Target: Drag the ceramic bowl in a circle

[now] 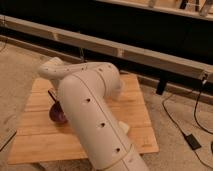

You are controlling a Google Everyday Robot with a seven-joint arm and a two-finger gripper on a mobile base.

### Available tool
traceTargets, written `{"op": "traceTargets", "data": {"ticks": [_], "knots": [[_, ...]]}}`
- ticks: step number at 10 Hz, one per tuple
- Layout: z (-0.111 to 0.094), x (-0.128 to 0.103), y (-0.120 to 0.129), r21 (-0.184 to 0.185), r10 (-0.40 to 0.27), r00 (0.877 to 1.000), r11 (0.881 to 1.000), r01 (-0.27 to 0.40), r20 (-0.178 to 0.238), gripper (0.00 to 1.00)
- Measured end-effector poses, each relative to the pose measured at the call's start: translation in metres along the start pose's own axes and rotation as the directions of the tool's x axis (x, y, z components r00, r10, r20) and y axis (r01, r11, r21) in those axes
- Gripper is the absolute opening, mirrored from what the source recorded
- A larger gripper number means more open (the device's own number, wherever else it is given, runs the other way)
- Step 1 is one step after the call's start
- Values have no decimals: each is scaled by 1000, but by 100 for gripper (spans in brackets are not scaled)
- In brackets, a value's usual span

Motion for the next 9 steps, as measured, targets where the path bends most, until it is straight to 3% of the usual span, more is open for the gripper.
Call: {"op": "traceTargets", "data": {"ticks": [3,5,7,9], "knots": [[-8,-1,41,-56,-68,998,996,69,17,0],[-13,11,66,-91,-122,992,988,124,28,0],[-12,27,76,-128,-146,989,980,149,31,0],[-5,42,67,-179,-112,993,977,115,27,0]]}}
